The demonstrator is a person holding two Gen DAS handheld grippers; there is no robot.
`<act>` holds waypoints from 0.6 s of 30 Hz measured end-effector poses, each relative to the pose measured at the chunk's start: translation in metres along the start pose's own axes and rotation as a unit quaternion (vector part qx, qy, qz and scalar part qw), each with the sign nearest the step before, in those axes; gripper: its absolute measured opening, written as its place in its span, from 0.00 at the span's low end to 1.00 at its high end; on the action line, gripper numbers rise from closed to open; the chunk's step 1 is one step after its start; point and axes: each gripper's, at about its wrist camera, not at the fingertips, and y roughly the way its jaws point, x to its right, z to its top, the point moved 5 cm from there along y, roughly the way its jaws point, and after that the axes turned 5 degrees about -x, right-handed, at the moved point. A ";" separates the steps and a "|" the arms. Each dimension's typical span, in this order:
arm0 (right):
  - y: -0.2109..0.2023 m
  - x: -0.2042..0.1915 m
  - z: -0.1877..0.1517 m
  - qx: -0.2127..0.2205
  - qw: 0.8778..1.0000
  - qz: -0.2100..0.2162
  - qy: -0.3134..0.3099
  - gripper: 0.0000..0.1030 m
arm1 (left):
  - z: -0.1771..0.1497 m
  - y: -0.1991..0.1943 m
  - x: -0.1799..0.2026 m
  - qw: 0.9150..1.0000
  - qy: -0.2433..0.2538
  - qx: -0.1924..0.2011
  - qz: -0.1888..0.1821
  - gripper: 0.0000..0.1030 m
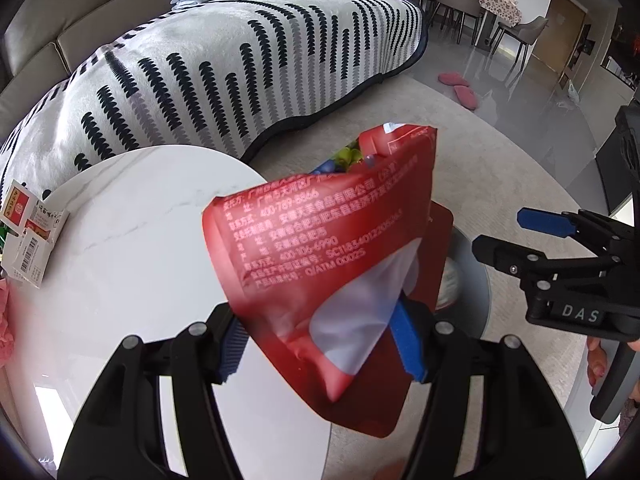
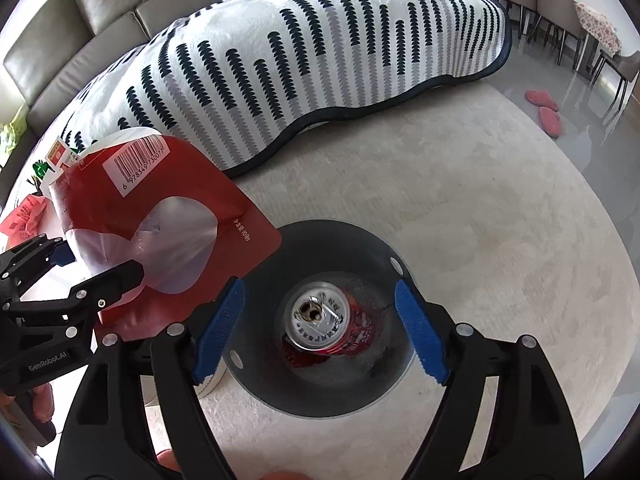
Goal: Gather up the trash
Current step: 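Carry both items over the grey bin while the right tool releases the red can inside, then lower the red bag into the grey bin and open the left tool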
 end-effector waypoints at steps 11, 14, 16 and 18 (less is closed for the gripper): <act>-0.030 0.016 -0.005 0.020 0.999 -0.025 0.011 0.74 | 0.006 0.001 0.017 1.000 0.015 0.002 -0.011 0.61; -0.039 0.027 -0.009 0.023 0.999 -0.031 0.020 0.74 | 0.009 0.007 0.029 1.000 0.024 -0.002 -0.017 0.61; -0.043 0.035 -0.012 0.024 0.999 -0.034 0.027 0.74 | 0.011 0.014 0.038 0.999 0.031 -0.008 -0.021 0.62; -0.046 0.042 -0.015 0.025 0.998 -0.037 0.033 0.74 | 0.013 0.021 0.048 0.999 0.040 -0.013 -0.026 0.63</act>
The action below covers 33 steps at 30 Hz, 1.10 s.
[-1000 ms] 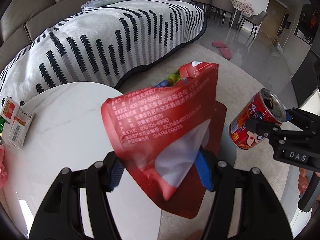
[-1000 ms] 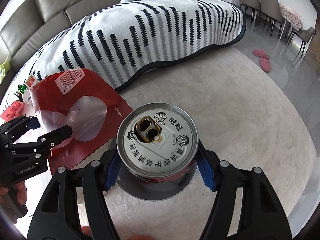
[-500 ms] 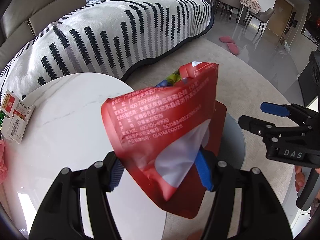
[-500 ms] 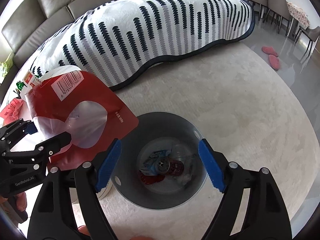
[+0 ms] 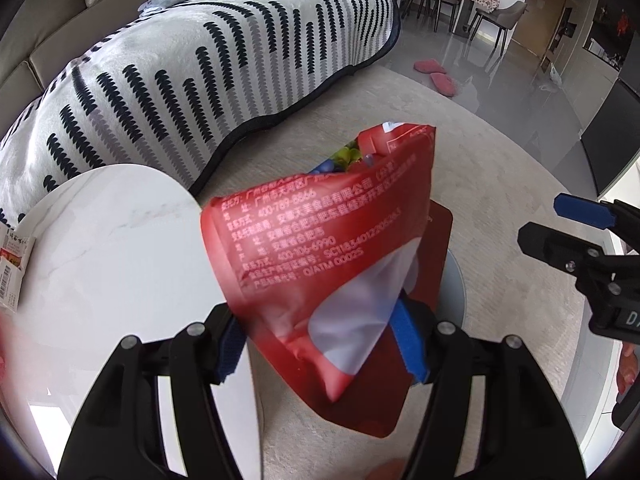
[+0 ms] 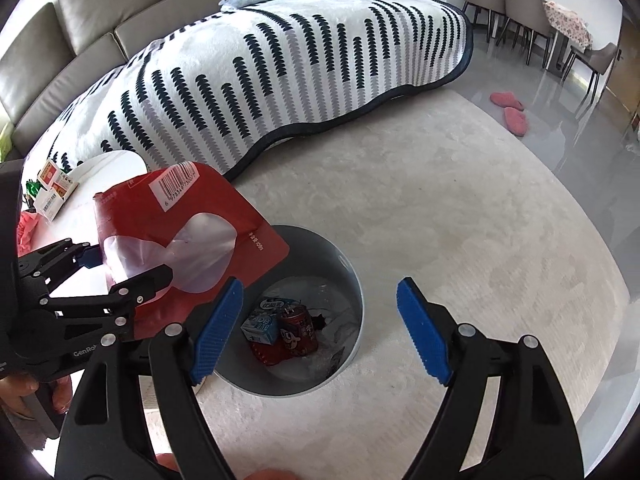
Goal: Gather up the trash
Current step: 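Lower the red bag into the grey bin and open the left tool, then move both tools back over the table toward the pink bag and white boxes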
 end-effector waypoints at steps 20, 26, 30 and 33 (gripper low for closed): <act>-0.010 -0.041 0.019 0.013 0.999 0.010 -0.027 0.74 | -0.016 -0.033 -0.038 1.000 -0.022 0.006 -0.004 0.77; -0.006 -0.110 0.034 0.016 0.996 0.042 -0.073 0.74 | -0.041 -0.064 -0.099 0.997 -0.069 0.019 0.033 0.78; -0.002 -0.164 0.041 0.014 0.992 0.067 -0.109 0.74 | -0.064 -0.085 -0.147 0.992 -0.111 0.024 0.063 0.78; -0.001 -0.205 0.043 0.012 0.987 0.085 -0.137 0.74 | -0.083 -0.101 -0.181 0.986 -0.143 0.027 0.085 0.78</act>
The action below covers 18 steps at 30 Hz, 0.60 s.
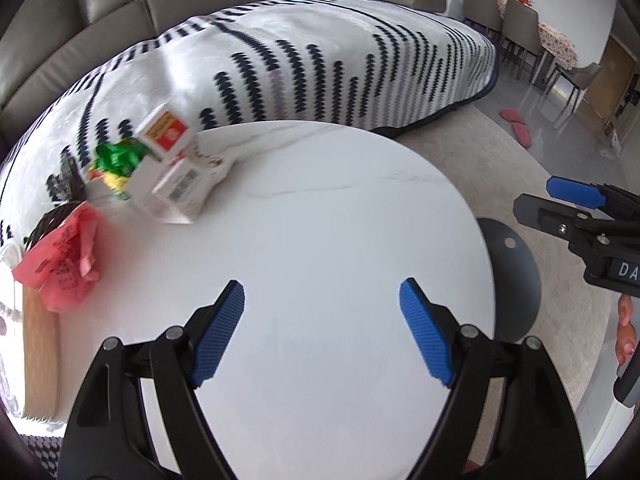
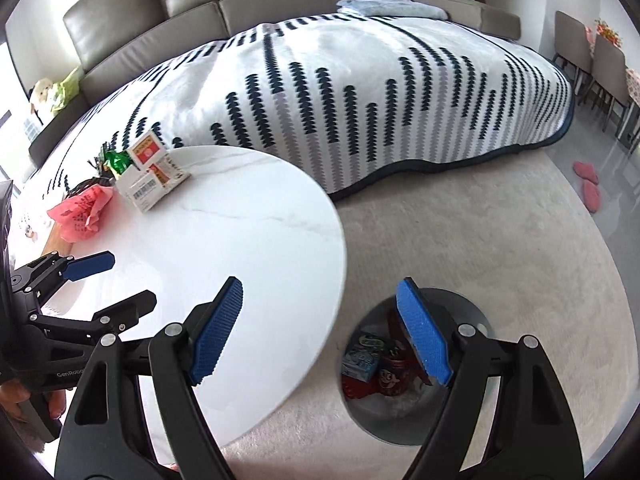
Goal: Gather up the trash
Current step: 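Move both tools back over the table toward the pink bag and white boxes, then grasp the pink plastic bag with the left tool while the right tool grasps a white paper box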
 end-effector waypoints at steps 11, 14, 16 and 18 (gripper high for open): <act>0.021 -0.119 0.036 -0.003 0.995 0.050 -0.083 0.74 | -0.018 -0.052 -0.146 0.989 -0.091 0.043 0.109 0.78; 0.025 -0.139 0.040 -0.004 0.994 0.057 -0.095 0.74 | -0.016 -0.061 -0.178 0.985 -0.108 0.052 0.126 0.78; 0.027 -0.151 0.041 -0.005 0.993 0.061 -0.102 0.74 | -0.014 -0.061 -0.194 0.983 -0.111 0.055 0.133 0.78; 0.031 -0.161 0.042 -0.008 0.992 0.063 -0.108 0.74 | -0.012 -0.057 -0.202 0.983 -0.108 0.054 0.140 0.78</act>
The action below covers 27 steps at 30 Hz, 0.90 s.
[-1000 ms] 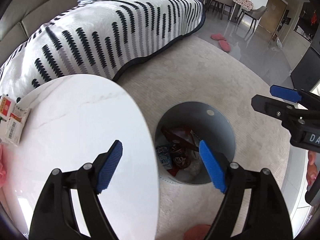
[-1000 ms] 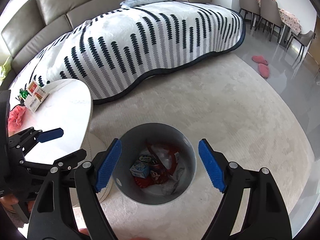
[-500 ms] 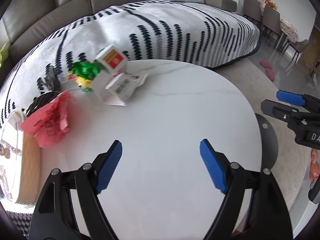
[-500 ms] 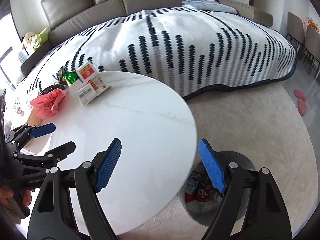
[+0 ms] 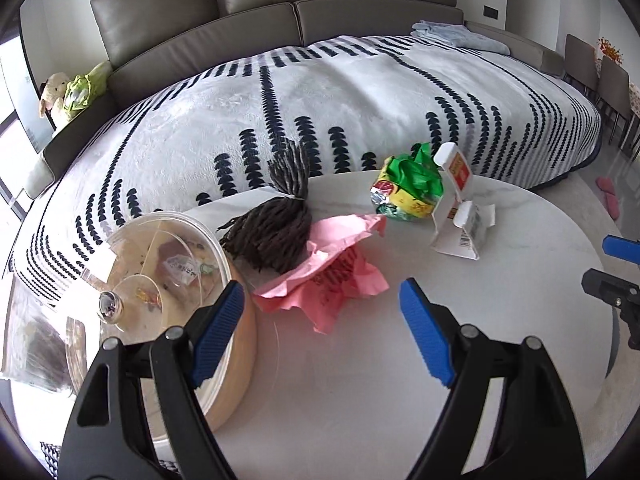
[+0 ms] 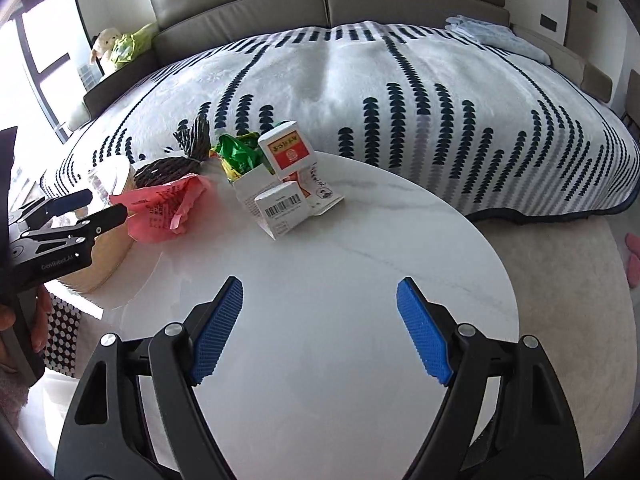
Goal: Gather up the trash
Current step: 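Grasp the pink plastic bag with the left tool while the right tool grasps a white paper box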
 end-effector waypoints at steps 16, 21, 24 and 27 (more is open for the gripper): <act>0.032 -0.027 0.020 -0.015 1.000 0.008 0.000 0.74 | 0.009 0.056 -0.009 0.999 0.017 -0.036 -0.022 0.30; 0.035 -0.029 0.023 -0.017 1.000 0.009 -0.001 0.74 | 0.005 0.059 -0.006 0.999 0.019 -0.042 -0.029 0.07; 0.036 -0.030 0.024 -0.017 1.000 0.009 -0.003 0.74 | 0.003 0.054 -0.003 0.998 0.016 -0.040 -0.036 0.04; 0.040 -0.031 0.027 -0.018 1.000 0.007 -0.005 0.74 | -0.001 0.048 0.000 0.998 0.008 -0.040 -0.049 0.03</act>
